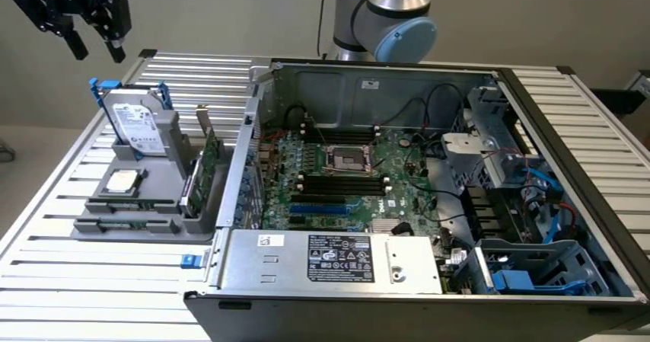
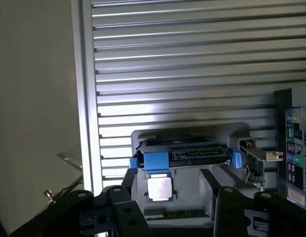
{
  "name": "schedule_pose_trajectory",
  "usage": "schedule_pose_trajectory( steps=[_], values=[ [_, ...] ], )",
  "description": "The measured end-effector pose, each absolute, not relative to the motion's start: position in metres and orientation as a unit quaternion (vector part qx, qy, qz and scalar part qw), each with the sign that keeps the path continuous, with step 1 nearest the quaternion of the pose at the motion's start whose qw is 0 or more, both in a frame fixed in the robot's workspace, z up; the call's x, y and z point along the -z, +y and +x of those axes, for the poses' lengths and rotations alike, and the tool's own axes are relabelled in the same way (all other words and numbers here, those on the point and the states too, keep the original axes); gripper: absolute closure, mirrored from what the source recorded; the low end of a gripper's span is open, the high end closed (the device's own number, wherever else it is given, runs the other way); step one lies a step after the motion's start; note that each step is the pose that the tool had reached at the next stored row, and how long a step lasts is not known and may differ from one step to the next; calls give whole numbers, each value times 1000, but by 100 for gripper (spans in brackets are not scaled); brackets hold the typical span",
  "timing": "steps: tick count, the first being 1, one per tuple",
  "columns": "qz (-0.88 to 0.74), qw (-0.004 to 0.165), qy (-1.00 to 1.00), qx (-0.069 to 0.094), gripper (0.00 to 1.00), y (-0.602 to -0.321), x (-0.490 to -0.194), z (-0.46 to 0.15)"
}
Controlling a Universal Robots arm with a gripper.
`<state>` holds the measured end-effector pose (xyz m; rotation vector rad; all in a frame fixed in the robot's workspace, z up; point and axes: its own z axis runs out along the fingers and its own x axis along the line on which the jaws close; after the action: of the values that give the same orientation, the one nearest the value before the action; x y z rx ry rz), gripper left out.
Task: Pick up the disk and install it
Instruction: 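Pick up the disk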
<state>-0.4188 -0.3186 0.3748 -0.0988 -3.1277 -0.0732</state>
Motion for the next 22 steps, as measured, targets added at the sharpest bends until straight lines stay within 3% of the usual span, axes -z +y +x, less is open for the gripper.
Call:
schedule_pose_trajectory(
  steps=[22],
  values=[
    [166, 10, -986, 22, 38, -319, -374, -419]
  ],
)
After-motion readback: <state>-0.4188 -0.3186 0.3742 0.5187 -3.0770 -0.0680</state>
